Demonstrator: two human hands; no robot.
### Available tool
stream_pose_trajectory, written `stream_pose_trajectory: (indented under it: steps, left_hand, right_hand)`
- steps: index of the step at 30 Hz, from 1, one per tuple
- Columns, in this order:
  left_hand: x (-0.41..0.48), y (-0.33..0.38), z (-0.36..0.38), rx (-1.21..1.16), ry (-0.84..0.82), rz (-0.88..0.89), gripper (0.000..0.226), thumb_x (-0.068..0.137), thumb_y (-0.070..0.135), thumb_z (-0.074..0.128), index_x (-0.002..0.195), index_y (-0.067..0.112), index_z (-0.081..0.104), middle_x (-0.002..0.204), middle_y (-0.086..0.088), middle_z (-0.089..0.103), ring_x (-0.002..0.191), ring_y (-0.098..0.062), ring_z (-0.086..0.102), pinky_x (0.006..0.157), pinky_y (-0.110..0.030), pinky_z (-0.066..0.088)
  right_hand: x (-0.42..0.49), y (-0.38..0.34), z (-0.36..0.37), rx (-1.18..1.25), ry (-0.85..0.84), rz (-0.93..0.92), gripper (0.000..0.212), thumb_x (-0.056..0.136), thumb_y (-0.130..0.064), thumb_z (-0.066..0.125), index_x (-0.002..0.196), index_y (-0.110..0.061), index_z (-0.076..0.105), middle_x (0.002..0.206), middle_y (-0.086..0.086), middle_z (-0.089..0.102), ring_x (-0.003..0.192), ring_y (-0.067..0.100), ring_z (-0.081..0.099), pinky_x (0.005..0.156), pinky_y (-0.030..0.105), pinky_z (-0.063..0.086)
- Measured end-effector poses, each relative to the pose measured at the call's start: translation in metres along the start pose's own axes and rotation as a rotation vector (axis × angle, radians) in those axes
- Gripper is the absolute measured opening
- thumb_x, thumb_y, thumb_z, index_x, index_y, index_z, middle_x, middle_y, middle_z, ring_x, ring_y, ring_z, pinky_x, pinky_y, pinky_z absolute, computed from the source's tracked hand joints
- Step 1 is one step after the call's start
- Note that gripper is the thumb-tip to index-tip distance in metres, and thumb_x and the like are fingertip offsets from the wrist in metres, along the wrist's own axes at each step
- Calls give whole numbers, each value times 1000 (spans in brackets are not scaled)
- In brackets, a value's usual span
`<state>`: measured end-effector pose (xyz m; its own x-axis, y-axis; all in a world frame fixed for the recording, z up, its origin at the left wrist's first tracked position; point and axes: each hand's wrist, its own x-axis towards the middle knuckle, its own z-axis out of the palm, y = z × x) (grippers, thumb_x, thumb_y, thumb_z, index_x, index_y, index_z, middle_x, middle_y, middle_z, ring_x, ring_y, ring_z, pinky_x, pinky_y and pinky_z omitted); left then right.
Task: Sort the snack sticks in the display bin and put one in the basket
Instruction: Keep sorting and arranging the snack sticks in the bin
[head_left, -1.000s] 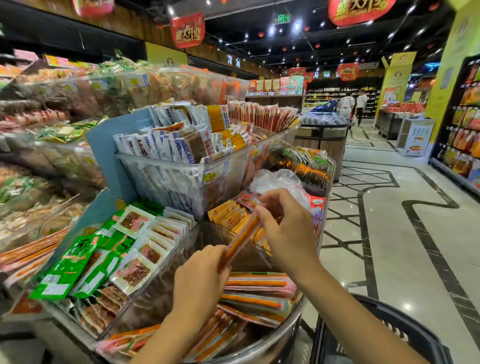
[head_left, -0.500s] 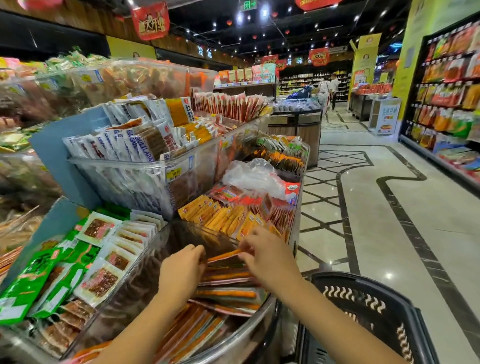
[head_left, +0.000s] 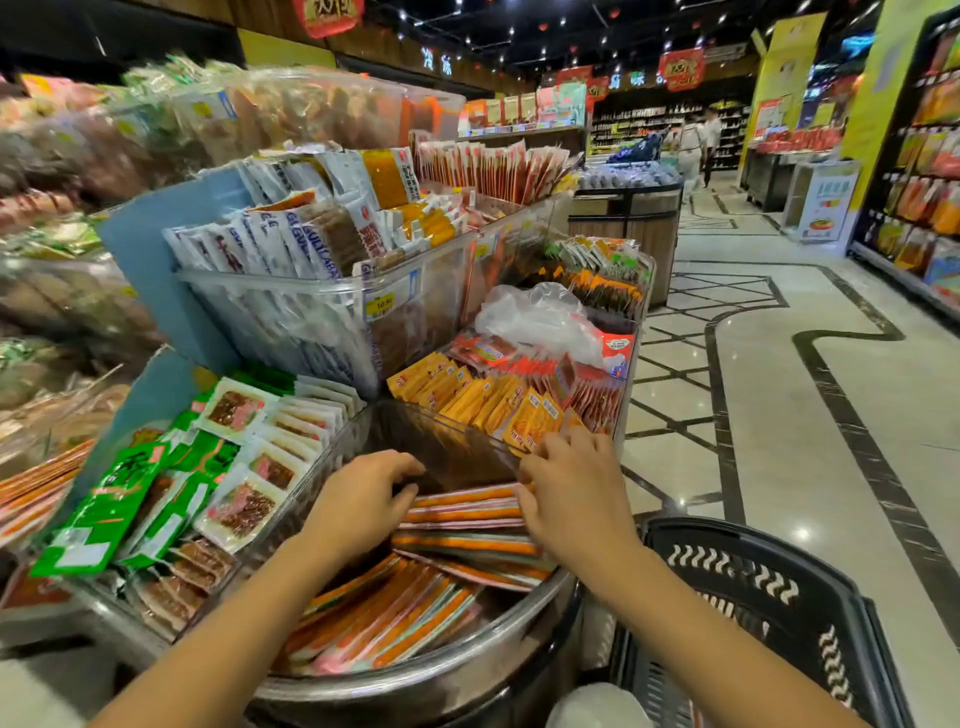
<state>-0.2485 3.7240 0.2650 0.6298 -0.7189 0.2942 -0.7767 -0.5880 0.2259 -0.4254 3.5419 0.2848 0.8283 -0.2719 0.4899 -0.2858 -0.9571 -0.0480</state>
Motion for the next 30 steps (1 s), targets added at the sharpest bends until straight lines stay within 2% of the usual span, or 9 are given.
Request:
stream_pose_trajectory:
  steps: [3,5,8,12,17,21,24,30]
  left_hand:
    - [-14,-22,-29,-33,207,21,18,90,16,63,104,20,73,97,2,70,90,-22,66,76,-39,54]
    - [-25,-32,-44,19,333,71,18,87,23,56,95,19,71,90,1,68,85,-25,64,68,-40,53]
    - [-40,-51,-53,45,432,60,21,87,29,52,94,20,70,97,4,68,87,-21,63,69,-38,53]
    - [-49,-76,-44,41,418,-4,16,93,27,62,105,19,69,106,1,64,100,-22,58,84,-34,49]
    - [-46,-80,-39,0,380,-55,23,95,31,60,113,20,67,113,1,60,108,-21,56,86,-40,52]
    - [-48,-80,-39,7,361,-64,36,95,42,46,116,21,66,116,1,59,109,-21,56,87,-42,52]
    - [-46,-81,-38,-19,368,-63,36,94,40,47,116,19,67,116,1,60,109,-22,56,88,-43,51]
    - [-47,-81,-36,-36,390,-47,31,93,36,50,112,18,67,114,1,60,107,-21,55,89,-41,49]
  right_hand:
    - [5,-16,6,86,-38,-47,20,92,-40,60,100,-28,74,102,-5,66,105,23,54,93,42,40]
    - [9,-31,8,176,-68,-99,17,94,-38,61,103,-29,73,105,-6,67,108,22,54,96,42,38]
    - [18,-59,15,297,-186,-206,22,97,-36,59,112,-27,72,114,-4,67,112,21,54,100,41,40]
    - [29,-100,35,416,-432,-349,25,97,-33,61,118,-27,71,119,-6,68,115,19,57,102,41,45]
    - [34,-140,54,500,-622,-464,29,98,-23,60,125,-24,70,124,-7,71,116,12,63,102,34,50]
    - [28,-153,65,487,-650,-551,31,102,-30,56,130,-23,66,128,-5,69,118,17,62,102,37,49]
    - [27,-152,68,476,-646,-590,32,101,-33,56,131,-26,66,129,-7,68,118,16,62,101,36,49]
    - [26,-152,70,520,-604,-627,29,95,-34,65,123,-35,69,108,-9,67,102,13,59,93,36,48]
